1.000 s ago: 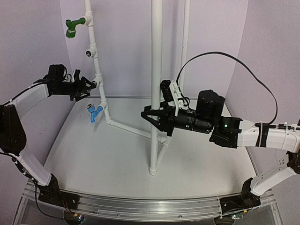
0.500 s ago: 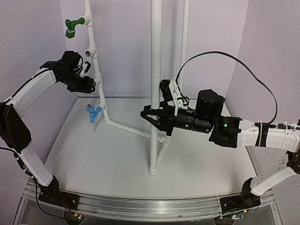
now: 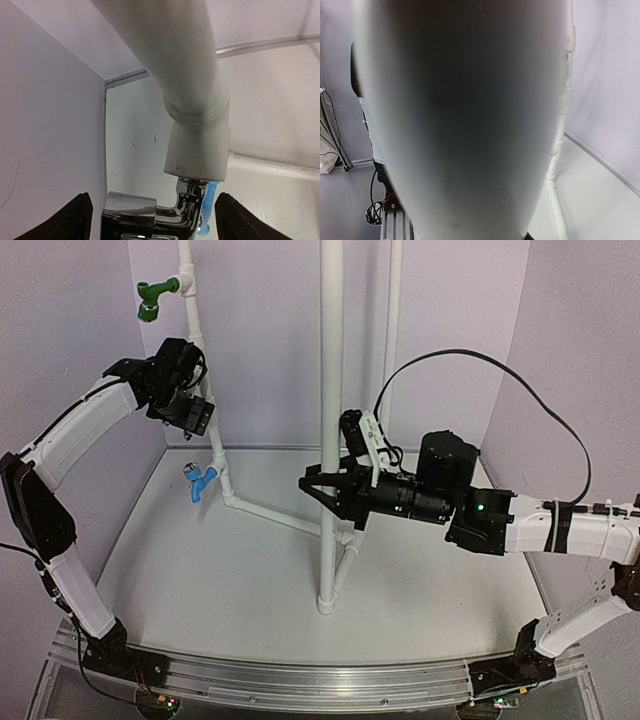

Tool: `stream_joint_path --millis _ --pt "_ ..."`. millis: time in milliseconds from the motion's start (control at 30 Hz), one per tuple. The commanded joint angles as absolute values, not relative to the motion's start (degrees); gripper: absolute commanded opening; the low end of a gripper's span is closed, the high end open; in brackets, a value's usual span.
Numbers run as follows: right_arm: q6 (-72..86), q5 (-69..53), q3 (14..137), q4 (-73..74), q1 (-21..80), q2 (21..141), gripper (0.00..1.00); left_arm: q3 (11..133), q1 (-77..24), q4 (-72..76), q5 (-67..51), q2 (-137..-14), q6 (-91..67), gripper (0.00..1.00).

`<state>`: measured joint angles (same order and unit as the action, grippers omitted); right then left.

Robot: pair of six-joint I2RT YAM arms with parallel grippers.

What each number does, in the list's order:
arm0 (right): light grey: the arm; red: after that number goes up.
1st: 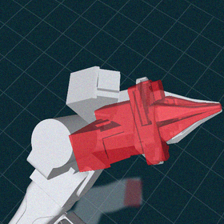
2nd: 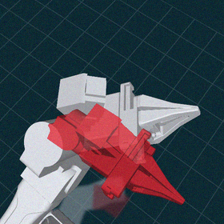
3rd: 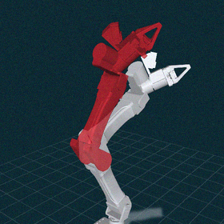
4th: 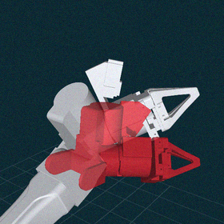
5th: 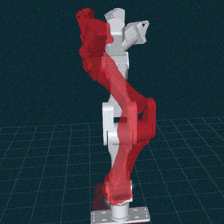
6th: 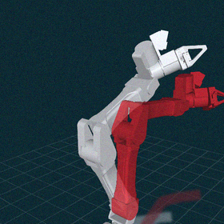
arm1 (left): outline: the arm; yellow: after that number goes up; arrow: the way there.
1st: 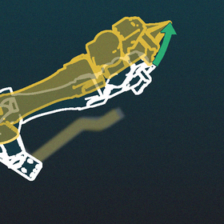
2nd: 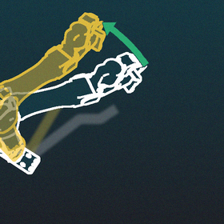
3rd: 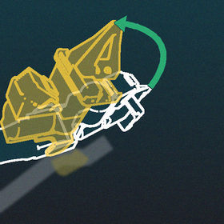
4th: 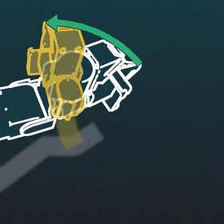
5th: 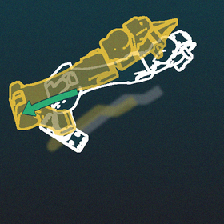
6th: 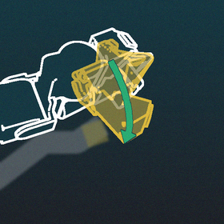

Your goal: Install the water faucets

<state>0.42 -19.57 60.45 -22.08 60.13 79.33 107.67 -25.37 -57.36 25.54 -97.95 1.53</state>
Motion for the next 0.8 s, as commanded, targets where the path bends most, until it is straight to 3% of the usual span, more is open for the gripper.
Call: stream_joint_path --millis 0,333,600,667,767 --pt "10.7 -24.0 62.7 -22.6 61.4 79.7 0.00 110.0 -25.8 -50.1 21.9 -89.0 -3.1 0.99" --pt "11.0 -24.3 62.8 -22.5 61.4 80.0 0.00 104.1 -20.5 -50.8 12.9 -77.8 -14.0 1.00" --pt "11.2 -24.9 63.4 -22.5 61.4 80.7 0.00 88.5 -2.8 -41.8 -18.5 -69.5 -30.2 0.97" --pt "11.2 -25.0 63.5 -22.3 61.4 80.8 0.00 81.2 2.3 -32.9 -34.2 -68.8 -38.0 0.96" --pt "11.2 -25.0 63.2 -22.3 61.4 80.7 0.00 70.0 5.3 -12.6 -47.3 -68.0 -53.9 0.95"
